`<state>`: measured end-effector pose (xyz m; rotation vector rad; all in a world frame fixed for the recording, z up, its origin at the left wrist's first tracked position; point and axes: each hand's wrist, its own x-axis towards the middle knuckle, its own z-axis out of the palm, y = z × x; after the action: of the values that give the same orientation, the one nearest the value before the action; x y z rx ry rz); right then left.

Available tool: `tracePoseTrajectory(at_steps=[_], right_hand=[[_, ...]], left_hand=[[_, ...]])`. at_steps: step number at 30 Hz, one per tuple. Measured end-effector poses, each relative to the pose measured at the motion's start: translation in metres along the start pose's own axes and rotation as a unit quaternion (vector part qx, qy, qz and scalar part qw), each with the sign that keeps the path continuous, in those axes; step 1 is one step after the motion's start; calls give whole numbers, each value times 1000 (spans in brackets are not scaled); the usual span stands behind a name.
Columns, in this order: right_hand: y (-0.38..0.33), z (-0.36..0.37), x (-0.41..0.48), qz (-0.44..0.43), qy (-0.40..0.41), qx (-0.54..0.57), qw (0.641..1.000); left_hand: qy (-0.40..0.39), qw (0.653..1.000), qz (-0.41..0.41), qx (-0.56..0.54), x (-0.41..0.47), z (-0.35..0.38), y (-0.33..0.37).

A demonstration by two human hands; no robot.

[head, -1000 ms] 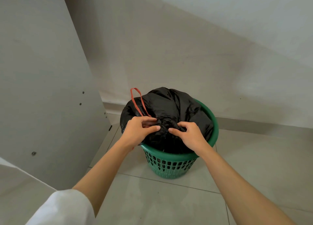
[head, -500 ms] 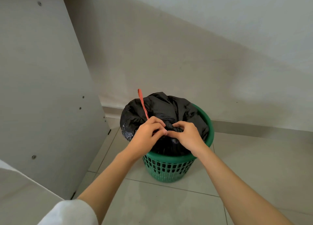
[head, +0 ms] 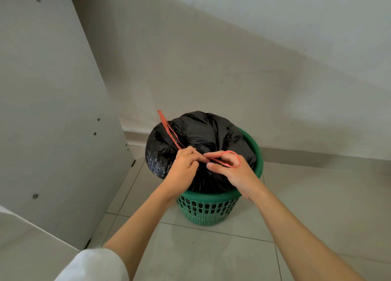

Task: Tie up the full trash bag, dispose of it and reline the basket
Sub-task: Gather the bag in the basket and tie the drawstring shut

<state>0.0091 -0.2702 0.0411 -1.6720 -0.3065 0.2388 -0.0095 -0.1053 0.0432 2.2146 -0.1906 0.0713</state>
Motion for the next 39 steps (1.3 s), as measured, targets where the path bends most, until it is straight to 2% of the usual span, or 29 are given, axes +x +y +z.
tracePoseTrajectory(at_steps=[2,5,7,11,16,18,20,25,28,33,35,39], right_hand=[[2,0,1,-3,35,12,999],[3,1,5,-4,69,-9,998],[1,2,8,-5,68,-29,997],[1,3,11,-6,54,-55,997],[4,5,10,31,56,-33,997],[4,5,9,46,54,-14,997],[3,6,8,56,50,4,997],[9,10,6,75,61,37,995],[10,5,3,63,88,65,992],[9,-10,3,20,138,-141,980],[7,-15,2,55,124,-145,980],[-13,-22,11,204,135,31,969]], left_hand=[[10,1000,-9,-17,-1,1,1],[95,991,-41,-81,0,3,1],[118,988,-50,-87,2,2,-1],[34,999,-19,11,11,-1,-7],[-24,996,-7,85,17,-5,-8],[-24,996,-5,85,17,-3,-7],[7,998,-10,58,17,0,-7],[150,989,-11,7,9,13,-11],[178,984,-7,-13,5,18,-10],[164,986,34,-9,-1,11,-11],[134,988,71,16,-4,9,-10],[74,980,155,102,-7,10,-9]])
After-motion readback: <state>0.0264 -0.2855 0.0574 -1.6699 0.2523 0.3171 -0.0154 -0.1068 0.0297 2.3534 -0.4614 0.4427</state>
